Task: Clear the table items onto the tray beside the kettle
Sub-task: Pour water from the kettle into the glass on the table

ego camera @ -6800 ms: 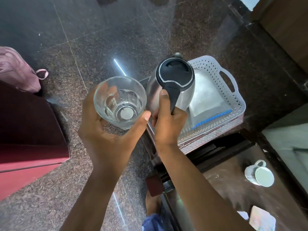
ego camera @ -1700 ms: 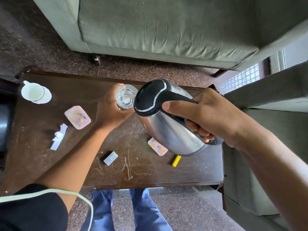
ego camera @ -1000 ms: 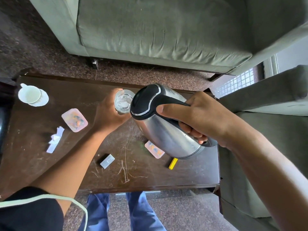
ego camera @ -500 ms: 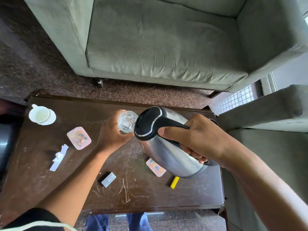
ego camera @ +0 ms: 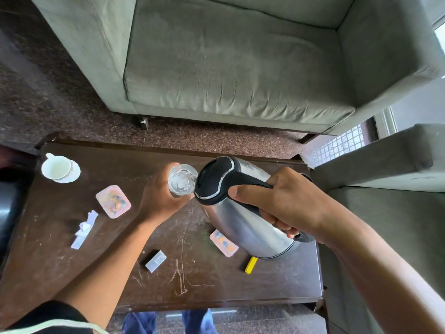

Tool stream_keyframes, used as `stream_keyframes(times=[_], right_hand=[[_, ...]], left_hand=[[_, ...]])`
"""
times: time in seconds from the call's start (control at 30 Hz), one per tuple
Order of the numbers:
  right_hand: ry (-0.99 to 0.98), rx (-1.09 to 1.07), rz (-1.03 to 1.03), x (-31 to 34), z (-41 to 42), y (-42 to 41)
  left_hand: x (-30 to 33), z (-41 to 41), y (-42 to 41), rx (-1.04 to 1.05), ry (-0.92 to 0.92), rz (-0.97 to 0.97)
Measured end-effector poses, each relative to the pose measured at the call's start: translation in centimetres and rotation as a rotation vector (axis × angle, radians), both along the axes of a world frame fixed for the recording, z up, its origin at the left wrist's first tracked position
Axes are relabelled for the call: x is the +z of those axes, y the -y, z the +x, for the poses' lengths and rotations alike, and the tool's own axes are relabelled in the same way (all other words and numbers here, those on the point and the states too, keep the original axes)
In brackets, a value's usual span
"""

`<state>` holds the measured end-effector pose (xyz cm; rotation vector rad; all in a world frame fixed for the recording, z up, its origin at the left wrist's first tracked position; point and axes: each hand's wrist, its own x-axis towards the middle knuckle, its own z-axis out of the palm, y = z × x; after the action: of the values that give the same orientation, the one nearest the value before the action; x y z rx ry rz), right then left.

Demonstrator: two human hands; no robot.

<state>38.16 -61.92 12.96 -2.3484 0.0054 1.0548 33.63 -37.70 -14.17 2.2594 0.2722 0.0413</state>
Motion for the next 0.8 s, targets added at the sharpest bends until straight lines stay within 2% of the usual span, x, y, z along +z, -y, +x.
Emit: stream_keyframes(times=[0.8], right_hand=[[-0.017,0.009,-0.029,-0.69,0.08,-0.48]], left_hand=[[0.45,0.06,0.06,0.008,-0.027,0.010]])
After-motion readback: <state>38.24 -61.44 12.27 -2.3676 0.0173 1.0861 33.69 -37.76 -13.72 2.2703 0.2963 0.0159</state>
